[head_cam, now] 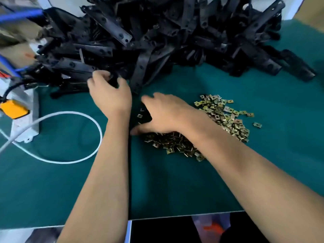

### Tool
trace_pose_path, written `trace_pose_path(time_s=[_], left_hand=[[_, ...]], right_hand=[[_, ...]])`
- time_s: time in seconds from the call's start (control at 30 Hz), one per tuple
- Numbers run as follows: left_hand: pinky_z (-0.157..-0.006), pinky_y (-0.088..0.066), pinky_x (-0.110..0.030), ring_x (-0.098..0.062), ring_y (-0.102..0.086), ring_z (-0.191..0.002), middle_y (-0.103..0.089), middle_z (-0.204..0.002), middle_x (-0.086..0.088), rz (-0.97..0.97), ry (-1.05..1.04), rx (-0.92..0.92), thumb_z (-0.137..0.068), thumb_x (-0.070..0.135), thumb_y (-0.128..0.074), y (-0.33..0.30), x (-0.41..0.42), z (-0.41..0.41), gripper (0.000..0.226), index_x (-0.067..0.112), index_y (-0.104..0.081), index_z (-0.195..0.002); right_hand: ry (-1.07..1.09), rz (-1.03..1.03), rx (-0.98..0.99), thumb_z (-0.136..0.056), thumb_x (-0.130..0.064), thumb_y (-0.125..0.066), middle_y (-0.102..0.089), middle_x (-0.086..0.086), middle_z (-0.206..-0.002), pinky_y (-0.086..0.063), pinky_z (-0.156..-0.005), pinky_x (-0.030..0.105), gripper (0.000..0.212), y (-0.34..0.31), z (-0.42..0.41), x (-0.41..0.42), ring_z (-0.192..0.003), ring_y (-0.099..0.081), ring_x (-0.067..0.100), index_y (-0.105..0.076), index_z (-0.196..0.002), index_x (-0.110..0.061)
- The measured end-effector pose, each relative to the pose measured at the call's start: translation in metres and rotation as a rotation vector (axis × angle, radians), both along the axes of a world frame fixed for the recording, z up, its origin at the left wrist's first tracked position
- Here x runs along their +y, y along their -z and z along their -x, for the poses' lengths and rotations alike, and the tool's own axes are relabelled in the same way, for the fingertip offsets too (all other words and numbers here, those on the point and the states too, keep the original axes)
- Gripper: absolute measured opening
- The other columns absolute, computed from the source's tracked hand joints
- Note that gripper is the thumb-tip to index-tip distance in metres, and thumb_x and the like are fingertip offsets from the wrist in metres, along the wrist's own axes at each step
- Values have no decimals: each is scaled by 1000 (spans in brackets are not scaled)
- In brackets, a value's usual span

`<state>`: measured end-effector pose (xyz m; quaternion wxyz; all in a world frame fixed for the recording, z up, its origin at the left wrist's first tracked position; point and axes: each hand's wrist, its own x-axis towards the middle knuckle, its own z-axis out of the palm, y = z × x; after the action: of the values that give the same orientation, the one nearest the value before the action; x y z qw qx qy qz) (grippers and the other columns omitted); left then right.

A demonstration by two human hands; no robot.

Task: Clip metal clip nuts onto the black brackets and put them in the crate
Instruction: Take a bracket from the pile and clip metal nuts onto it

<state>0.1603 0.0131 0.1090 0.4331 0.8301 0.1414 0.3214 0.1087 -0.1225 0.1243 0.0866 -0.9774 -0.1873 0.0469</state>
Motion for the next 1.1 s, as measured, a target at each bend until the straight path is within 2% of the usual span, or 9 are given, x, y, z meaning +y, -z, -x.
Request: trace_pose_path(time_s=[0.1,0.2,0.4,0.47,0.57,0.67,0.77,0.9,1.1], left_hand=[[-98,-42,-27,-23,-61,-115,-69,-118,-7,-19,221,163,-93,33,-71,9,0,-17,39,10,-64,-123],[-86,-36,-11,-12,-63,-110,-72,-118,-2,41,272,207,-90,30,-78,15,0,-24,41,14,-67,-126],[-93,-51,-19,-8,-66,-95,-73,-102,2,89,288,196,-85,12,-79,8,-6,-14,28,12,-76,-113],[-88,-56,-25,-8,-69,-91,-74,-97,1,257,366,173,-84,2,-76,1,-15,-7,29,8,-73,-112],[-74,-55,-21,-12,-73,-89,-78,-96,-7,748,614,194,-89,-8,-65,-6,-32,4,30,5,-66,-116],[-79,-54,-26,-18,-70,-101,-77,-108,-9,838,760,227,-95,-6,-61,-5,-47,9,27,9,-68,-117],[-87,-55,-34,-26,-69,-111,-75,-116,-11,836,796,213,-97,-7,-55,-4,-45,6,28,9,-69,-116],[-103,-53,-41,-22,-70,-110,-77,-104,-4,276,742,241,-86,-16,-51,2,-23,-5,42,13,-70,-110],[-101,-37,-39,-32,-48,-127,-66,-123,1,-422,320,201,-86,26,-67,4,-27,4,28,24,-74,-112]], right_hand=[[-44,83,-18,-65,-88,-69,-58,8,-118,-42,-74,40,102,4,-5,10,-104,-61,33,-47,-135,-17],[-85,-65,-47,-88,-63,-70,-63,4,-112,-50,-80,41,55,5,-9,-1,-105,-63,33,-55,-121,-22],[-65,-22,-118,-99,-34,-62,-64,12,-100,-55,-75,44,21,10,-7,-12,-94,-65,39,-56,-102,-13],[-3,-24,-123,-98,-24,-61,-59,12,-86,-48,-64,38,14,8,-7,-20,-83,-66,39,-59,-97,-10],[22,-88,-116,-100,-22,-61,-66,9,-80,-44,-62,34,18,4,-7,-43,-71,-66,28,-65,-89,-7],[95,-481,43,-103,-23,-63,-69,-2,-66,-52,-54,28,16,4,-1,-76,-53,-64,11,-66,-88,-17],[201,-1118,262,-105,-16,-57,-63,-3,-69,-44,-44,22,16,6,4,-112,-54,-56,10,-63,-91,-9],[285,-1915,559,-100,-16,-39,-54,7,-81,-35,-41,15,21,6,7,-148,-60,-46,10,-49,-82,-11],[499,-1985,443,-102,-7,-39,-59,13,-76,-28,-35,14,17,9,6,-153,-54,-44,10,-43,-86,-11]])
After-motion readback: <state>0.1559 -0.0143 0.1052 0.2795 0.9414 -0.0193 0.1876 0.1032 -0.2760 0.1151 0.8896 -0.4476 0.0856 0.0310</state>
